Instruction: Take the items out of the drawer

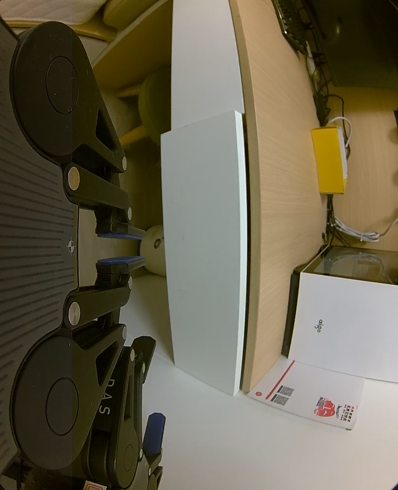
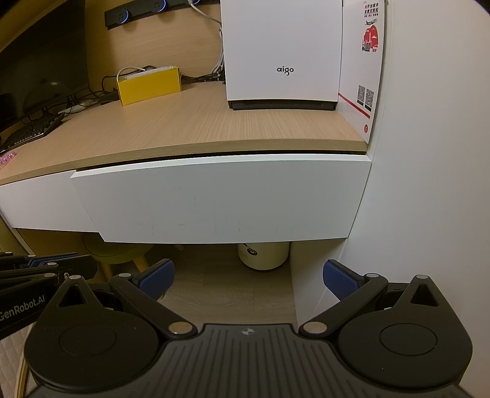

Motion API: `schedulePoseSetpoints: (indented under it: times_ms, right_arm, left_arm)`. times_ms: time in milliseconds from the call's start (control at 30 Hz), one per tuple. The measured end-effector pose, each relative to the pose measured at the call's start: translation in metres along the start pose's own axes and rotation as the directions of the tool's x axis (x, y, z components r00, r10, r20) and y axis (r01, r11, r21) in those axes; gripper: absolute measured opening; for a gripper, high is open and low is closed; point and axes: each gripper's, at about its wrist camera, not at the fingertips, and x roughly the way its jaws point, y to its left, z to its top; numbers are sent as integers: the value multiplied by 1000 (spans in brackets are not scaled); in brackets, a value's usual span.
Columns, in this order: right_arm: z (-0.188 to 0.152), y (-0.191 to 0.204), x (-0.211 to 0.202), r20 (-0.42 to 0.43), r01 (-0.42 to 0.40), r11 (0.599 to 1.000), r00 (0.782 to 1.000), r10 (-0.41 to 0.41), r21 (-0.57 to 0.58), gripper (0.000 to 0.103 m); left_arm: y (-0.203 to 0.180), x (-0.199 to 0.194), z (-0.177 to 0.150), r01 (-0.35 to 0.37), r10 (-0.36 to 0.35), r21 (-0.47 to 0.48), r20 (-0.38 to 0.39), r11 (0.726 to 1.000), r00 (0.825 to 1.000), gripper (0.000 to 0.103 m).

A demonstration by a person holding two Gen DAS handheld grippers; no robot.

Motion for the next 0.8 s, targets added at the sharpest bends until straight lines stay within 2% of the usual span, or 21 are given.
schedulePoseSetpoints:
  times_ms: [800]
  right_arm:
    - [3,-5,4,-12,18,1000,1000,-18,11,103]
  left_arm:
    - [1,6,1,12,-12,-1,-10,1000,1000,14]
